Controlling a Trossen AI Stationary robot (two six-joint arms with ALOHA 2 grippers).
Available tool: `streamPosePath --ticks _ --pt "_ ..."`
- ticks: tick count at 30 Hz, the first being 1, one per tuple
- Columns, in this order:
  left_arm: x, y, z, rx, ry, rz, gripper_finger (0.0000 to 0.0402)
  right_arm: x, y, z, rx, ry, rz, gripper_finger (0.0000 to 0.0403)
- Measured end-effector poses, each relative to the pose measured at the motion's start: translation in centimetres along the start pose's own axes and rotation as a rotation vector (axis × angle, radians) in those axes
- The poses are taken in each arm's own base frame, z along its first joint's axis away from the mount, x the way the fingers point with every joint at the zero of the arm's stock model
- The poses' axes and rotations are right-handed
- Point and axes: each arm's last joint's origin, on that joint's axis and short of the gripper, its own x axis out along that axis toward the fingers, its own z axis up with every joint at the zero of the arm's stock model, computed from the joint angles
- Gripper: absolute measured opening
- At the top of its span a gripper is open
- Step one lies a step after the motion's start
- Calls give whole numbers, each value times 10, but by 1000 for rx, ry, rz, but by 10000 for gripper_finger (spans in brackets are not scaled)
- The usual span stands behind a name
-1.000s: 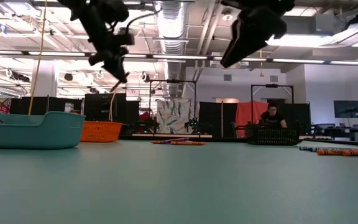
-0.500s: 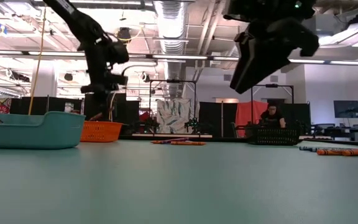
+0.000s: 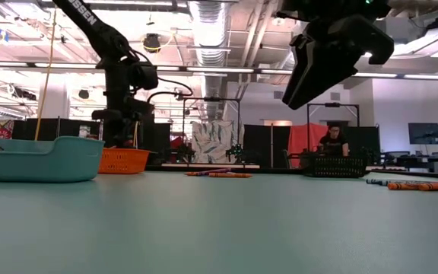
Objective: Sort crayons
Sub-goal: Put the orange crayon into the orange basket
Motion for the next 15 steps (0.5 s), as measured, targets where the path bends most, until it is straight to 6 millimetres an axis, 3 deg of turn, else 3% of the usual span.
streamPosePath --ticks 8,15 --pt "0 -2 -1 -25 8 -18 22 0 0 0 1 3 -1 193" --pt "0 -2 -1 -72 4 -27 63 0 0 0 -3 4 0 193"
